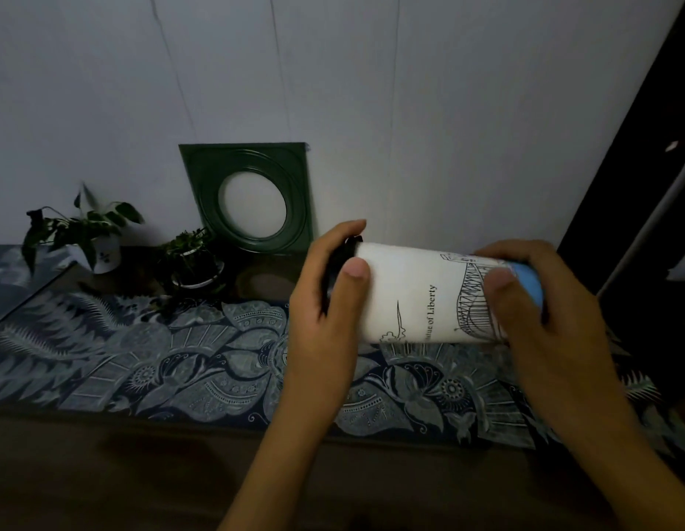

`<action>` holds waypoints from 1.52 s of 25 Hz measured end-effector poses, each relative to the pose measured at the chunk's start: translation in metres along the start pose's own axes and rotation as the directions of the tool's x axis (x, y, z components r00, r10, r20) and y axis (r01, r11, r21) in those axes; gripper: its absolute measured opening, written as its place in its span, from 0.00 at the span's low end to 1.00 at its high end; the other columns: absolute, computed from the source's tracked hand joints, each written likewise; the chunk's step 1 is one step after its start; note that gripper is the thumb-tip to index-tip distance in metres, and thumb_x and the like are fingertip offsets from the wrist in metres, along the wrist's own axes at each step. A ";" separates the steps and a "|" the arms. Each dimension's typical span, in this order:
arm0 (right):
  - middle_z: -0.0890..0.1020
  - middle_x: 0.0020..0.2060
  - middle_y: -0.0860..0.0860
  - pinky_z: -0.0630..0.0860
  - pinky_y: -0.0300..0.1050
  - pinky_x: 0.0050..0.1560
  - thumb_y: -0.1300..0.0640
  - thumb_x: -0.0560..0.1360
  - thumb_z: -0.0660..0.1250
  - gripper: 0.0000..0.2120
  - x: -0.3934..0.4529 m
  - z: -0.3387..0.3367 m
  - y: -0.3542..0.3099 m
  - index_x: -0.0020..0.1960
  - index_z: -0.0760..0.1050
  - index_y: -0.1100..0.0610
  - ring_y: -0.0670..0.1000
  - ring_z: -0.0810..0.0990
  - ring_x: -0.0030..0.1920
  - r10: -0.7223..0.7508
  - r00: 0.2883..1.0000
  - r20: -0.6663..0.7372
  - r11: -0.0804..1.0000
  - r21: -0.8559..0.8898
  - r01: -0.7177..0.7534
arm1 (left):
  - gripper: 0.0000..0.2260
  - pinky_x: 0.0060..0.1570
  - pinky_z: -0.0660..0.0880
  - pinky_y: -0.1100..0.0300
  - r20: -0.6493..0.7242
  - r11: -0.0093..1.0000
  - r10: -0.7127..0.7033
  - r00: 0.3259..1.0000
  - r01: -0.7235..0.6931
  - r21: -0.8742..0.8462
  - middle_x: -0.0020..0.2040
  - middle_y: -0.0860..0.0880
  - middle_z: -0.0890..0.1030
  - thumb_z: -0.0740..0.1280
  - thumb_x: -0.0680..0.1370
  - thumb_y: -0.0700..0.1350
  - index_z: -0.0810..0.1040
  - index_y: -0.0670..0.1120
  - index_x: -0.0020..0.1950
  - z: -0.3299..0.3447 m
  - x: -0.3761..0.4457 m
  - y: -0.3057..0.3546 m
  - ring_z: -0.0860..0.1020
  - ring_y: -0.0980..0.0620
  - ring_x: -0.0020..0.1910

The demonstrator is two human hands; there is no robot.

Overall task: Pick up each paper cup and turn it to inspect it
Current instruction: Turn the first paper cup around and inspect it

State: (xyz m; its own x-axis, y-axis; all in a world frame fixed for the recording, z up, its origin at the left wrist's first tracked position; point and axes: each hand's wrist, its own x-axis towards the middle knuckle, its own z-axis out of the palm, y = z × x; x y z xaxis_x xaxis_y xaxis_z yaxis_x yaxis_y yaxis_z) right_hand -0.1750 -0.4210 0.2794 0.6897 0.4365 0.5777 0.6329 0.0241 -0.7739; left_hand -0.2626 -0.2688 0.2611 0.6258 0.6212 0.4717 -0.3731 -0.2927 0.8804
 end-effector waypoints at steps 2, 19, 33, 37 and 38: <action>0.80 0.47 0.41 0.76 0.25 0.35 0.36 0.76 0.59 0.18 -0.007 0.002 0.004 0.56 0.70 0.48 0.39 0.82 0.48 -0.093 0.996 -0.016 0.992 -0.089 0.091 | 0.18 0.46 0.81 0.51 0.022 0.999 -0.044 0.999 0.044 0.006 0.58 0.59 0.81 0.59 0.74 0.65 0.78 0.64 0.61 -0.003 0.005 0.002 0.81 0.54 0.55; 0.74 0.60 0.31 0.74 0.25 0.42 0.34 0.62 0.70 0.39 -0.034 0.029 0.015 0.71 0.59 0.31 0.37 0.78 0.52 0.097 0.964 0.248 0.985 -0.165 -0.057 | 0.18 0.53 0.82 0.56 0.148 0.998 -0.028 0.989 0.019 0.063 0.53 0.52 0.88 0.63 0.76 0.61 0.86 0.54 0.56 -0.009 0.034 0.009 0.85 0.53 0.53; 0.82 0.54 0.60 0.82 0.59 0.49 0.41 0.65 0.77 0.31 0.041 0.010 0.008 0.60 0.71 0.54 0.59 0.84 0.53 -0.126 0.948 0.293 0.930 0.368 0.010 | 0.22 0.44 0.84 0.38 0.592 0.011 -0.680 0.433 0.813 -0.582 0.53 0.36 0.86 0.66 0.77 0.57 0.87 0.39 0.52 0.025 -0.016 -0.027 0.84 0.36 0.49; 0.82 0.51 0.61 0.83 0.59 0.45 0.45 0.65 0.75 0.28 0.041 0.041 0.011 0.58 0.73 0.58 0.59 0.85 0.47 0.150 0.988 -0.034 0.884 0.452 -0.119 | 0.23 0.53 0.80 0.42 0.133 0.395 -0.658 0.742 0.490 -0.777 0.57 0.41 0.86 0.61 0.79 0.60 0.81 0.46 0.64 0.042 -0.021 -0.032 0.85 0.40 0.52; 0.83 0.49 0.58 0.83 0.53 0.41 0.45 0.64 0.75 0.27 0.037 0.049 0.011 0.58 0.74 0.58 0.54 0.86 0.44 0.239 0.964 -0.118 0.863 0.481 -0.155 | 0.23 0.45 0.82 0.48 -0.042 0.566 -0.588 0.808 0.374 -0.735 0.57 0.42 0.86 0.60 0.78 0.59 0.77 0.47 0.67 0.044 -0.023 -0.034 0.85 0.42 0.51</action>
State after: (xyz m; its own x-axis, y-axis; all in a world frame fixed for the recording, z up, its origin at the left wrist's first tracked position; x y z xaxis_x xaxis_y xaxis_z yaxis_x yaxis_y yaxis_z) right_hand -0.1604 -0.3603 0.2795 0.8574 0.3205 0.4027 0.2704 0.3853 -0.8823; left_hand -0.2341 -0.3052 0.2227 0.6962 0.7043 -0.1385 -0.4805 0.6006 0.6390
